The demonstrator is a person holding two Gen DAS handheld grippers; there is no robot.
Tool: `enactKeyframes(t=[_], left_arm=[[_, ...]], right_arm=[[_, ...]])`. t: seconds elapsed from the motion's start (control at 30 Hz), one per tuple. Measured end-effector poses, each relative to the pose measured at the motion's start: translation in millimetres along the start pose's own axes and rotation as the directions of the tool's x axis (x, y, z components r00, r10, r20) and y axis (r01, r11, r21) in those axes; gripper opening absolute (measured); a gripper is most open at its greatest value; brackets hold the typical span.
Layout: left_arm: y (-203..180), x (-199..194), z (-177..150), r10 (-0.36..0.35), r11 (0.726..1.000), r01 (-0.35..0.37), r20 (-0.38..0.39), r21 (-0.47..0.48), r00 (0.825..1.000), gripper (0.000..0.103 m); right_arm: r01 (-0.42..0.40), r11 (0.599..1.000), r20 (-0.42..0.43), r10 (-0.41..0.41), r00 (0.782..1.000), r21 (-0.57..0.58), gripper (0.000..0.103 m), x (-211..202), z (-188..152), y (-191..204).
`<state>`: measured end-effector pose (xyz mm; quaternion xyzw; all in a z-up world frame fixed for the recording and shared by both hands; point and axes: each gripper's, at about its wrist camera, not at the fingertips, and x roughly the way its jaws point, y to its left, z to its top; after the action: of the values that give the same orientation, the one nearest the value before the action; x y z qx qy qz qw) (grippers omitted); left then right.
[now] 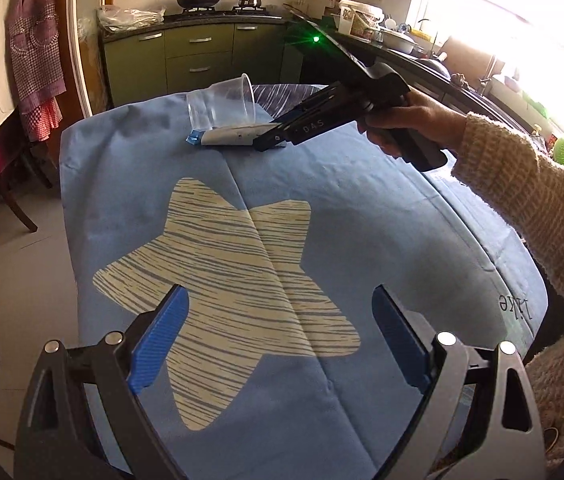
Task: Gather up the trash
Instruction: 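Grasp the white tube packet with blue end using the right gripper, then carry the tube packet over the bin and release it with the right gripper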
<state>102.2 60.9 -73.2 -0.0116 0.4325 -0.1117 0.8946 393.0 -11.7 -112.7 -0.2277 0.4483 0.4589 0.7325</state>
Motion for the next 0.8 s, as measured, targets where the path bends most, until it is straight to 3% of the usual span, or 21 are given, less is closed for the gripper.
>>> enactKeyframes(t=[0.13, 0.47, 0.67, 0.73, 0.8], left_arm=[[0.1, -0.6, -2.0, -0.01, 1.0, 0.01, -0.003, -0.007, 1.0, 0.088], [-16.2, -9.6, -4.4, -0.022, 0.999, 0.021, 0.009, 0.03, 1.0, 0.088], [-33.3, -16.5, -3.5, -0.055, 0.996, 0.053, 0.034, 0.067, 0.998, 0.089], [-39.2, -16.3, -3.2, -0.071, 0.995, 0.068, 0.038, 0.079, 0.997, 0.089], [-44.5, -14.5, -2.7, -0.084, 0.993, 0.081, 0.039, 0.088, 0.996, 0.089]], right_arm=[[-0.01, 1.0, 0.01, 0.01, 1.0, 0.024, 0.017, -8.6, -7.8, 4.6], [-0.034, 0.997, 0.085, 0.028, 0.996, 0.069, 0.015, -75.1, -67.0, 31.8], [0.047, 0.975, 0.152, -0.081, 0.985, 0.216, 0.015, -159.4, -155.7, 24.0], [0.101, 0.946, 0.154, -0.154, 0.976, 0.307, 0.015, -190.6, -196.7, 8.4], [0.163, 0.893, 0.134, -0.239, 0.962, 0.42, 0.015, -221.8, -245.5, -13.6]])
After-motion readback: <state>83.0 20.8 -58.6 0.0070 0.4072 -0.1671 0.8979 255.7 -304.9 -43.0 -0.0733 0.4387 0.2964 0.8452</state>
